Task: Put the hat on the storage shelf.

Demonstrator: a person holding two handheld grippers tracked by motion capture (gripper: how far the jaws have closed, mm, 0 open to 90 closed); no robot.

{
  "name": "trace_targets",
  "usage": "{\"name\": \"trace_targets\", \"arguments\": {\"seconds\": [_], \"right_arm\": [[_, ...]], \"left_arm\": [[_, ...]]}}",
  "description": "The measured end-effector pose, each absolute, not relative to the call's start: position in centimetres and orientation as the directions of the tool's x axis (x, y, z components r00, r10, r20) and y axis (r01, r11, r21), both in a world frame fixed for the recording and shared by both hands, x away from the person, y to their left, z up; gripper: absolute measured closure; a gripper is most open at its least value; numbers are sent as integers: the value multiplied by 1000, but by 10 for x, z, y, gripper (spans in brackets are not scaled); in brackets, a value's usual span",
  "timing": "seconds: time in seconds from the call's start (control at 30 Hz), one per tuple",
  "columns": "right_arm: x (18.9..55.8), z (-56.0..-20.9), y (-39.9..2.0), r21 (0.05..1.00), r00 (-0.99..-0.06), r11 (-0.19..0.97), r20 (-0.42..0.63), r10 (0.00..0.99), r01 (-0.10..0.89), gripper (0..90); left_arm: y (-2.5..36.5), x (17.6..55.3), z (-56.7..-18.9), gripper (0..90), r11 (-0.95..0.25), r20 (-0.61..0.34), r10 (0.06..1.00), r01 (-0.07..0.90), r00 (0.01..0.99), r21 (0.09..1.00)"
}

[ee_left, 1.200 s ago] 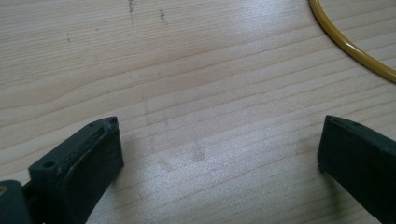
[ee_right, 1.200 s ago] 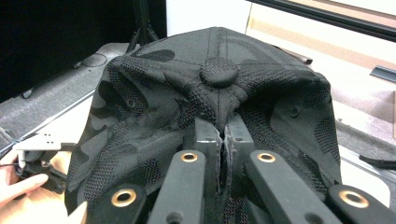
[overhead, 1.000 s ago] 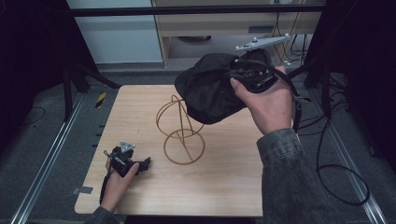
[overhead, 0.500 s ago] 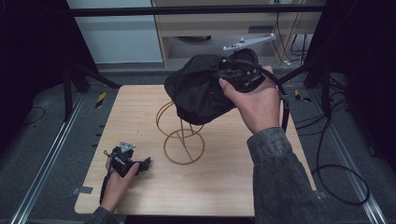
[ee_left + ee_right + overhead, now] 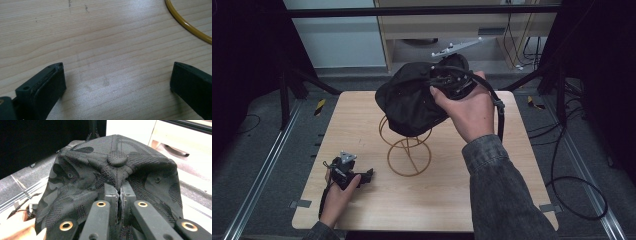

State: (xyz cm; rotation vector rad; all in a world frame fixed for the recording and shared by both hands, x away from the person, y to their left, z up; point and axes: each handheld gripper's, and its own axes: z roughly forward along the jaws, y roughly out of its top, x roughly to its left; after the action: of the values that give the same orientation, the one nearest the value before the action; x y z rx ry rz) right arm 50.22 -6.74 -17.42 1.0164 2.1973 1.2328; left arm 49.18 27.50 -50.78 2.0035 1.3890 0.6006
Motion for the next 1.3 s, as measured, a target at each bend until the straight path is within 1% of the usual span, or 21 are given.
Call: {"name": "trace_targets", "arguments": {"seconds": [0.33,0.57,0.83,1.3], "right_arm": [[505,-177,-55,855,-665,349,-8,747,383,872],[505,-186,-43,839,-683,380,-13,730,390,871],[508,-201,-34,829,-691,386,1,722,404,871],[512,-217,-28,813,-699,398,16,715,426,870]], "left_arm": [[275,492,-508,0,-260,22,938,658,347,707],[275,492,-508,0,-255,19,939,657,344,710],[275,492,-508,0,-255,20,939,656,343,711],[275,492,-508,0,-255,20,939,655,344,711]]}}
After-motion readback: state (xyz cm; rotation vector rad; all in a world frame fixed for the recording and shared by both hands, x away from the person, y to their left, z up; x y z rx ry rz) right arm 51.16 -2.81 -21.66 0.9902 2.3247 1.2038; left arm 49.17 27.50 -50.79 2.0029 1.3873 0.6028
